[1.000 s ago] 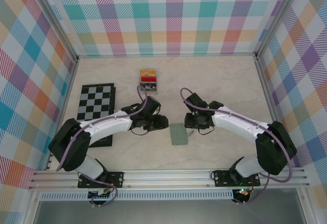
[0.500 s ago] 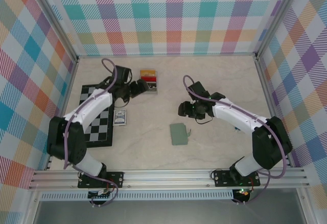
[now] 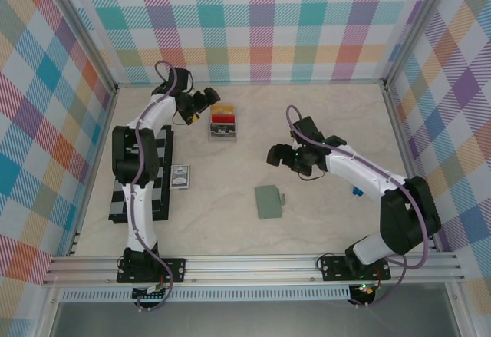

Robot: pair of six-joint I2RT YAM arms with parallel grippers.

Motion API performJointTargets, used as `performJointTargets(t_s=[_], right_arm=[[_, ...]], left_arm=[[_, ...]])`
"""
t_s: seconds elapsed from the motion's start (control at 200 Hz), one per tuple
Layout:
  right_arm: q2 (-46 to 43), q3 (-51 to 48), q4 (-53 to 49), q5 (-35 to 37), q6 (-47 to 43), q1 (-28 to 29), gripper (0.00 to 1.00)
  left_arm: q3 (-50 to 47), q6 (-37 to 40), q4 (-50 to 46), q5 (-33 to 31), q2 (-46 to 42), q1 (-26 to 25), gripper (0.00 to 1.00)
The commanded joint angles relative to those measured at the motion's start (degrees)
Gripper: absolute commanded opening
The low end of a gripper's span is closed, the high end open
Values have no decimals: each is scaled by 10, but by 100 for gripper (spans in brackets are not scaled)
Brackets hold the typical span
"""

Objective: Put the credit cards into the card holder
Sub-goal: Move the storage box to the center of the table.

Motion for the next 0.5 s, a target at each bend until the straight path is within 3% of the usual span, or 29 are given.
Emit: performJointTargets(t_s=[0.0, 0.265, 0.495], right_arm=[[-26, -13, -1, -14, 5, -10, 88], [-39, -32, -12, -4, 6, -17, 89], [-54, -49, -3, -9, 12, -31, 89]], left_arm=[[37, -11, -20, 42, 22, 2, 100], [56, -28, 9, 107, 65, -2, 100], [61, -18, 13, 141, 79, -35, 99]])
